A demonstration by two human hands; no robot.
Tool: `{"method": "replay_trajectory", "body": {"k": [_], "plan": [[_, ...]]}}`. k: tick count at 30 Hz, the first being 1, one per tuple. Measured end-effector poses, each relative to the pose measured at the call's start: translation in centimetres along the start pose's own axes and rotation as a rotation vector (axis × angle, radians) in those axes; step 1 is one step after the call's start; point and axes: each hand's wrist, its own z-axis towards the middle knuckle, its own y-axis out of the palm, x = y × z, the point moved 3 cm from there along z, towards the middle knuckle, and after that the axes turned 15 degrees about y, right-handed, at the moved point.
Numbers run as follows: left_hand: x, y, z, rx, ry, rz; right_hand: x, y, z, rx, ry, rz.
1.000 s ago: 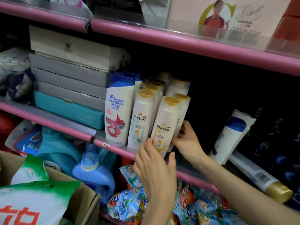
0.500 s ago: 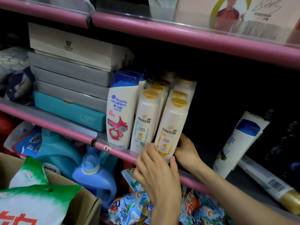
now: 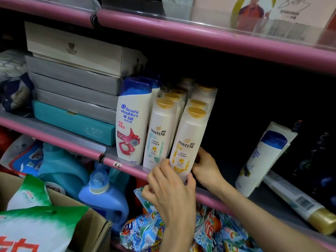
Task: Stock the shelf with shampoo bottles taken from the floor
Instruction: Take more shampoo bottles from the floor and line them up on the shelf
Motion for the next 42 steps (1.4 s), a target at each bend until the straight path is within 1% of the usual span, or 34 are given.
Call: {"method": "replay_trajectory", "body": {"k": [17,23,24,25,27,28,29,32,33,36,42], "plan": [[-0.2,-0.1,0.1,-0.020,-0.007,-0.007,0.1,0.0,0.0,-0.005,0.008,-0.013],[-0.4,-0.2,0.2,-0.032,-0.015,-0.016,0.0,-1.3,-0.5,-0.070,0.070,0.024],[-0.4,-0.2,0.2,-0.033,-0.012,-0.012,0.2,-2.0,-0.5,-0.045,0.083,0.045],[-0.4,-0.2,0.2,-0.032,-0.009,-0.010,0.4,-2.7,-0.5,0.014,0.088,0.058],[-0.3,-0.2,0.3,-0.033,-0.004,-0.009,0.6,-3.8,-0.2,0.189,0.095,0.043],[-0.3,-0.2,0.3,-0.034,-0.001,-0.008,0.6,-4.0,0.0,0.238,0.108,0.031],[-0.3,-0.1,0.3,-0.033,0.002,-0.008,0.6,-4.0,0.4,0.230,0.129,0.025],[-0.4,0.0,0.4,-0.040,0.013,-0.012,0.2,-2.6,1.6,0.061,0.161,0.034],[-0.4,0.0,0.4,-0.047,0.015,-0.011,0.1,-2.1,2.0,0.036,0.150,0.061],[-0.5,0.2,0.5,-0.052,0.021,-0.016,-0.3,-1.1,2.8,0.043,0.112,0.121],[-0.5,0.2,0.4,-0.065,0.028,-0.016,-0.2,-0.9,3.0,0.042,0.096,0.122]]}}
